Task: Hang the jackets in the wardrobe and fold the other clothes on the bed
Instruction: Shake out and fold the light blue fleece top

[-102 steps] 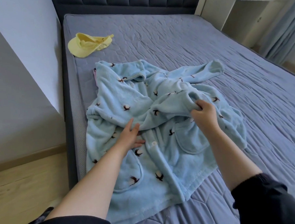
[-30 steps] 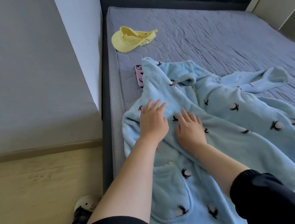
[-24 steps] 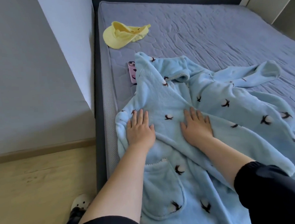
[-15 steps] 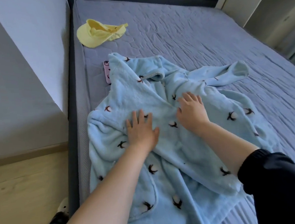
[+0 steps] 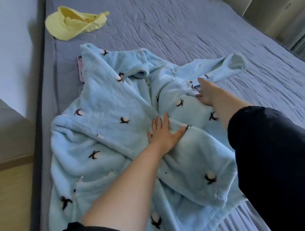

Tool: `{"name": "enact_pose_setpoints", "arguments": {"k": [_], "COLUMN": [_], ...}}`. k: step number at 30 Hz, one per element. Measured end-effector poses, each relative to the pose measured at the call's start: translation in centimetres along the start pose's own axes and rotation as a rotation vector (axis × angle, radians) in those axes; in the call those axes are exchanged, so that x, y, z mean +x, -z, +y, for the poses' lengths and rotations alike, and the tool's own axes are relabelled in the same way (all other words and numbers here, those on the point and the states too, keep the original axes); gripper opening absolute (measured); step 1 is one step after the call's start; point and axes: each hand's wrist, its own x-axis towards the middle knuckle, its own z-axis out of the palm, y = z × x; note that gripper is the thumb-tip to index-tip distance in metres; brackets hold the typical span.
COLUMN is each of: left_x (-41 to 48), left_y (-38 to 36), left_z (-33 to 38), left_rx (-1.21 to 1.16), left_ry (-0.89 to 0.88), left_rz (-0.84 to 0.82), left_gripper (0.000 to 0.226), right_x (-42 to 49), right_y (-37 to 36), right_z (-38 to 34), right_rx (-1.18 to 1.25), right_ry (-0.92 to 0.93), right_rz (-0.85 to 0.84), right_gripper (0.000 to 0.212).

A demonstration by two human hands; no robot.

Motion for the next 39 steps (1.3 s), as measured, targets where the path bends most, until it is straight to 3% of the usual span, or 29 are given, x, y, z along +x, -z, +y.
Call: {"name": "enact_pose_setpoints", "arguments": {"k": [4,10,13,16,17,18,21,23,26,28,30,32,34,37,39], "left_x": [1.0,1.5,2.0,2.2,2.3,2.1,1.5,0.3,-1.9,-4.0,-6.2,-8.0,-8.6,-8.4,-8.3], "left_y": [-1.0,-2.5,-3.0,-3.0,-2.9,-2.7,-1.3,0.3,3.9,6.9,9.7,11.6,12.3,11.8,11.3], "left_z": [-0.5,-1.6,-2.0,-2.3,-2.4,-2.4,-2.5,-2.6,-4.4,-7.5,-11.3,-14.5,-15.0,-12.9,-11.8], "left_rx": [0.002,0.072,0.075,0.053,0.028,-0.001,-0.210,-0.580,-1.256,-1.539,-1.639,-1.697,-1.718,-1.588,-1.464], "left_ry": [0.020,0.010,0.001,-0.006,-0.008,-0.012,-0.056,-0.066,0.109,0.205,0.210,0.201,0.175,0.196,0.217], "left_rz": [-0.011,0.014,0.010,0.012,0.010,0.002,-0.051,-0.079,-0.103,-0.046,0.038,0.138,0.179,0.203,0.239], "left_gripper": [0.093,0.092,0.092,0.092,0.092,0.091,0.082,0.066,0.047,0.036,0.039,0.052,0.055,0.041,0.043], "right_x": [3.5,5.1,5.4,5.2,4.8,4.2,2.0,-1.1,-6.1,-8.4,-9.9,-10.6,-11.6,-12.9,-12.8], "right_y": [0.5,-0.6,-1.0,-1.7,-2.1,-2.2,-2.9,-3.8,-5.1,-5.9,-6.2,-6.2,-6.8,-8.0,-8.2], "right_z": [1.9,2.6,2.4,1.7,1.2,0.8,-0.2,0.0,2.4,5.7,9.1,10.8,9.8,7.2,6.1], "right_rx": [0.022,0.280,0.169,0.092,0.062,0.034,-0.029,-0.416,-0.851,-1.216,-1.588,-1.609,-1.155,0.014,0.316], "right_ry": [-0.025,0.020,0.054,0.097,0.152,0.219,0.526,0.926,1.617,1.848,1.590,1.215,0.786,0.091,-0.046], "right_rz": [0.046,-0.042,-0.043,0.037,0.082,0.147,0.268,0.282,0.035,-0.219,-0.492,-0.499,-0.423,-0.492,-0.510], "right_gripper": [0.041,0.039,0.024,0.034,0.023,0.006,0.031,0.027,0.014,0.019,0.031,0.035,0.026,0.018,0.041]}}
